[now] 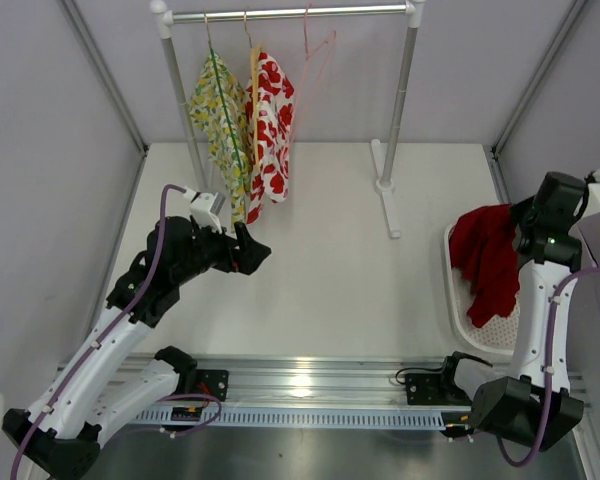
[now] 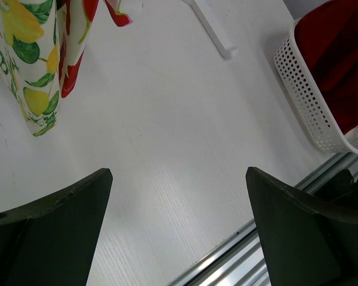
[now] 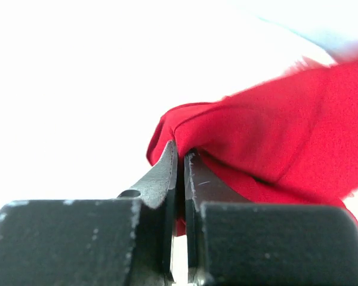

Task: Place the skirt on the hanger

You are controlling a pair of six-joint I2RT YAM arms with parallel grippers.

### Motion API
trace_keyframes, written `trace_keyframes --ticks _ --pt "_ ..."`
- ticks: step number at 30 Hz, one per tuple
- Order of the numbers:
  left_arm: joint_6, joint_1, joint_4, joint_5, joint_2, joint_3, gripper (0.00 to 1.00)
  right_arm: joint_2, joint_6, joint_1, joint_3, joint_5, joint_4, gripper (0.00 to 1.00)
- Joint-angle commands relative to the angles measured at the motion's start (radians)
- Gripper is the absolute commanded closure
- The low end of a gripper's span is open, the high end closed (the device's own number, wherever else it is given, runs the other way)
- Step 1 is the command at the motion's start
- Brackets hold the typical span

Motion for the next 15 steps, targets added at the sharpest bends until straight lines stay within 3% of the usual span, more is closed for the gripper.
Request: trace_keyframes --ticks 1,10,15 --pt "-0.005 -0.004 0.004 -0.013 -0.020 0.026 0.01 -0.029 -0.051 0.036 0.187 -0.107 0.017 1.00" --pt "-0.016 -0.004 0.004 -0.035 -0.032 0.026 0.01 0.051 -0.169 0.255 0.565 -0.302 0.097 1.00" --pt "-0.020 -0.004 -0.004 -0.056 -0.044 0.037 0.01 0.102 -0.264 0.485 0.716 -0.264 0.059 1.00"
